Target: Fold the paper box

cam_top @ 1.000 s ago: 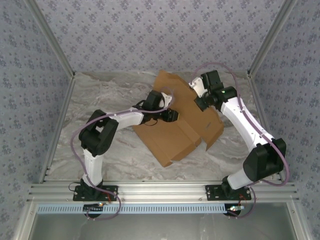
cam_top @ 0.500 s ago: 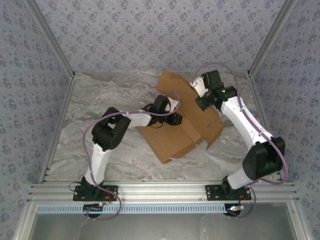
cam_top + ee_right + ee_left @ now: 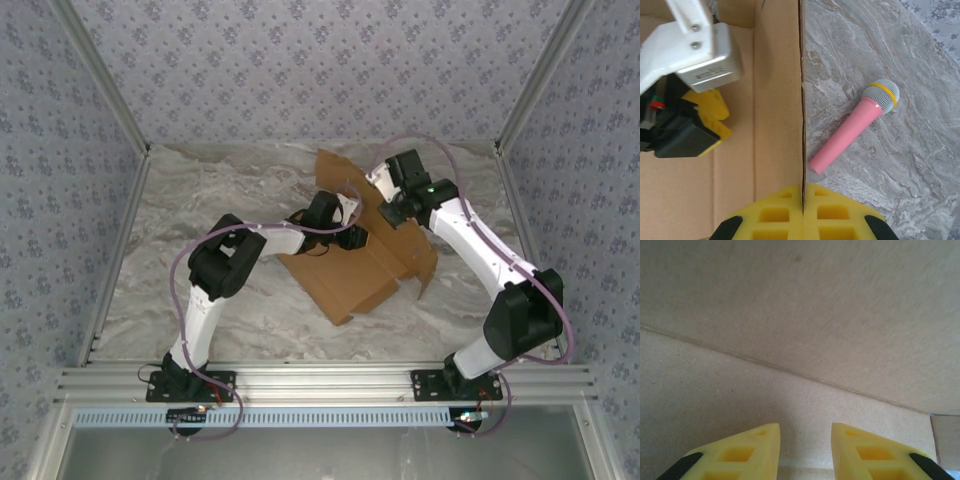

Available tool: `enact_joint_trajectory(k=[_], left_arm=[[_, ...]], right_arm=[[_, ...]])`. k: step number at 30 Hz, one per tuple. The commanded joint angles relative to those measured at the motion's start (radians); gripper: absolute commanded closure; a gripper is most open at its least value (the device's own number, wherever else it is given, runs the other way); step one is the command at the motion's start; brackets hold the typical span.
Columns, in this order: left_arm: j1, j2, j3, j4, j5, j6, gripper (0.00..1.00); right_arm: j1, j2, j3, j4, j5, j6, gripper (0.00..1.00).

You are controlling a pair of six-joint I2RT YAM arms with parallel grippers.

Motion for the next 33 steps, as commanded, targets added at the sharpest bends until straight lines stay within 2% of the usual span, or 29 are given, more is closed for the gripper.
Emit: enact_joint_trajectory(k=[1,4,11,22,28,33], left_arm=[[-0.013,0.042,-0.038,0.041,-0.012,-0.034,0.68],[-0.013,0.038,-0.058,0.068,-0.012,-0.041,0.68],[-0.010,-0.006,-0.088,0.076,-0.016,-0.036,0.67],[0.024,-0.150,-0.209,0.107,-0.027,-0.068,0.57],[0.072,-0.221,-0.296,0.174,-0.021,-0.127,0.53],[0.125,-0.300,-0.360,0.173,-0.027,-0.141,0.50]], right_arm=[[0.055,0.004,-0.045,0.023,0.051,0.063,1.00],[0.092,0.006,-0.075,0.047,0.109,0.084,1.00],[0.102,-0.010,-0.083,0.067,0.165,0.056,1.00],[0.120,-0.020,-0.154,0.241,0.358,-0.208,1.00],[0.178,-0.028,-0.255,0.409,0.467,-0.346,1.00],[0.200,-0.036,-0.294,0.543,0.513,-0.456,1.00]])
